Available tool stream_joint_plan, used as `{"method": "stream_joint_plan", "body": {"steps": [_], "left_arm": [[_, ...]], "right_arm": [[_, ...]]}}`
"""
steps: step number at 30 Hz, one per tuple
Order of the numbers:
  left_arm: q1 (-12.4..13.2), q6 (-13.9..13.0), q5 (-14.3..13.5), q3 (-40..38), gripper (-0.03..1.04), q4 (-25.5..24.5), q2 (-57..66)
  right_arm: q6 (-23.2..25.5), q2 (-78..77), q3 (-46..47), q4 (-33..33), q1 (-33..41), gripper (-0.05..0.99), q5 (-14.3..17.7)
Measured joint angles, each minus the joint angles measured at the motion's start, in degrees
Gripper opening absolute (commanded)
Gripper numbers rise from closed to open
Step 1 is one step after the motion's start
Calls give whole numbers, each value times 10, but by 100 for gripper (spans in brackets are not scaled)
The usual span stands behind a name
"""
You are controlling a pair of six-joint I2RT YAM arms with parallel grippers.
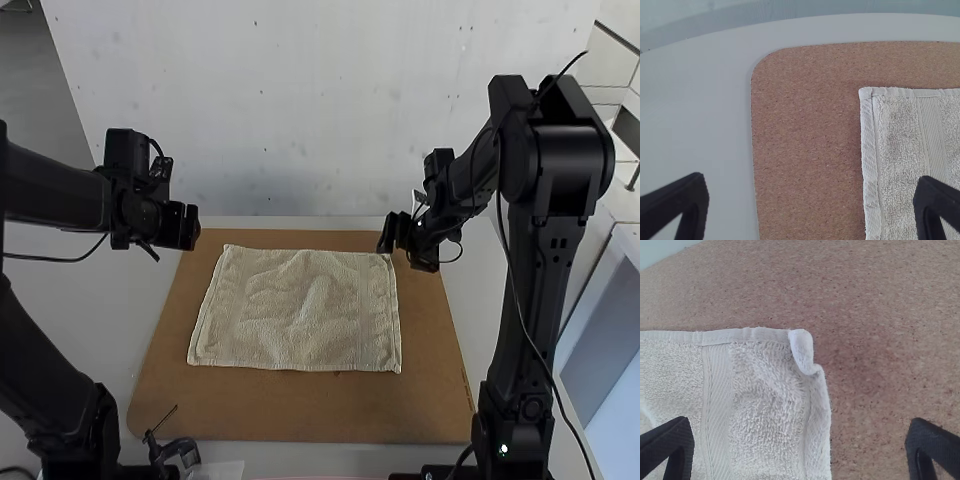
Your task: Fold the towel.
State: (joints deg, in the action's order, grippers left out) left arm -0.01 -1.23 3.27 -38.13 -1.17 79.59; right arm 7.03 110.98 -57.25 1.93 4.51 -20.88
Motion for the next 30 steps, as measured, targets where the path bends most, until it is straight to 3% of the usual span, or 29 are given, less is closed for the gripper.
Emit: {"method": "stream_joint_plan", "body": {"steps": [3, 18, 28, 30], "left_arm": [[0, 0, 0, 0, 91, 0, 0], [0, 0, 0, 0, 91, 17, 16], [0, 0, 0, 0, 91, 25, 22], [0, 0, 0, 0, 91, 25, 22]], "right_arm": [[-2, 9, -7, -8, 5, 85, -2], [-26, 61, -43, -19, 26, 84, 37], [-48, 67, -45, -21, 37, 68, 85], [-51, 67, -45, -21, 37, 61, 89]]}}
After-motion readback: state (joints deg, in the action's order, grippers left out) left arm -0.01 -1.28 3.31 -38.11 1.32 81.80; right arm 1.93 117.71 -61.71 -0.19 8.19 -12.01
